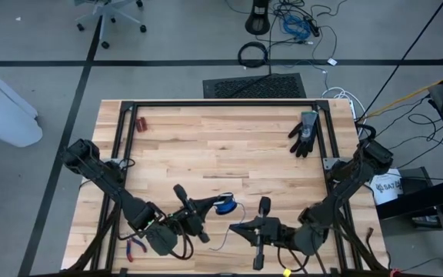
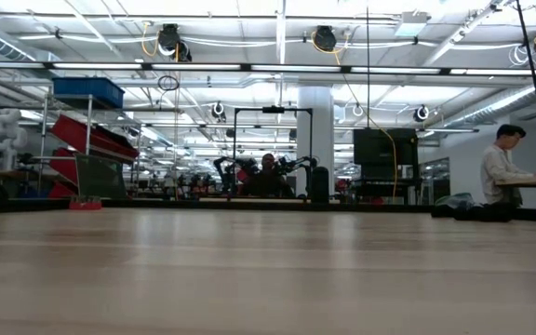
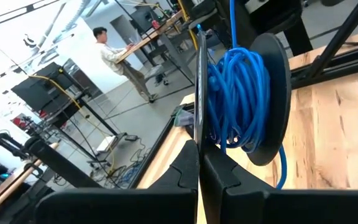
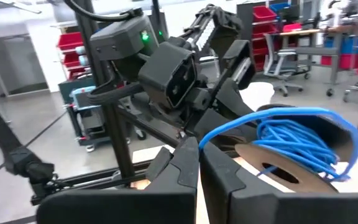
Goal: Coil cords
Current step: Coil the green wire onto a spool
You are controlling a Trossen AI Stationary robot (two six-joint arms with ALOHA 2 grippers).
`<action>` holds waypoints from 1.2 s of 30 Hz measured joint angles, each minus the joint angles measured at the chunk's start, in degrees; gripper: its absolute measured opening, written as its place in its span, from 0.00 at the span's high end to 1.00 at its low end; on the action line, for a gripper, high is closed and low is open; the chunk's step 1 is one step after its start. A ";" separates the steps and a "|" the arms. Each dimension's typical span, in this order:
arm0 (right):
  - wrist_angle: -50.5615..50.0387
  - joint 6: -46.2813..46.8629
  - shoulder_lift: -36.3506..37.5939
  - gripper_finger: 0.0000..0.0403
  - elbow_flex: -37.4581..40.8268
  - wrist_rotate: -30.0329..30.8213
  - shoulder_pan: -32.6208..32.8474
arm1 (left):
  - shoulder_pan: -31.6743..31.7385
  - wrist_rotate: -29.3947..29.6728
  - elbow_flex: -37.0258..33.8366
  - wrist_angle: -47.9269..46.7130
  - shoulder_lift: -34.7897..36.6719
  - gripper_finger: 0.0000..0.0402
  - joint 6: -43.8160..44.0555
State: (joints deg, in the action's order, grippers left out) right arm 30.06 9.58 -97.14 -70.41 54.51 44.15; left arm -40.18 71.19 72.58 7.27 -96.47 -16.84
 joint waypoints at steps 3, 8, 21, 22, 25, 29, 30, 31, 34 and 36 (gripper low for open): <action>-0.04 -0.22 0.00 1.00 0.00 -2.79 -0.99 | 0.00 -1.14 0.00 -0.03 0.00 1.00 -0.02; -1.30 1.50 -0.55 1.00 0.00 -7.19 -2.04 | 0.04 -1.28 0.00 0.47 0.00 1.00 -0.02; 0.05 3.24 -1.79 1.00 0.06 -8.11 -4.97 | 0.34 -4.59 0.00 2.63 -0.15 1.00 -0.04; 0.02 3.25 -1.79 1.00 0.05 -8.16 -5.11 | 0.42 -5.07 0.00 2.70 -0.23 1.00 -0.09; -0.13 3.77 -1.79 1.00 0.07 -8.20 -5.21 | 0.53 -5.26 0.00 2.72 -0.58 1.00 -0.17; -0.57 4.73 -1.79 1.00 0.05 -8.22 -5.72 | 0.85 -5.63 0.00 4.09 -0.68 1.00 -0.02; -0.81 4.95 -1.81 1.00 0.04 -8.16 -5.87 | 0.95 -5.87 0.00 4.75 -0.68 1.00 -0.03; -0.92 5.41 -1.99 1.00 -0.02 -7.81 -6.05 | 0.98 -6.32 0.00 5.44 -0.68 1.00 0.00; -1.07 5.69 -2.80 1.00 -0.02 -5.60 -6.27 | 0.95 -6.54 0.00 7.50 -0.70 1.00 -0.04; -1.25 5.72 -3.30 1.00 -0.02 -3.56 -6.40 | 0.94 -6.59 0.00 8.23 -0.70 1.00 0.00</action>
State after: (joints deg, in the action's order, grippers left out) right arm 28.81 15.30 -100.44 -70.43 50.95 37.75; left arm -39.24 64.60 72.58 15.50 -97.17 -16.84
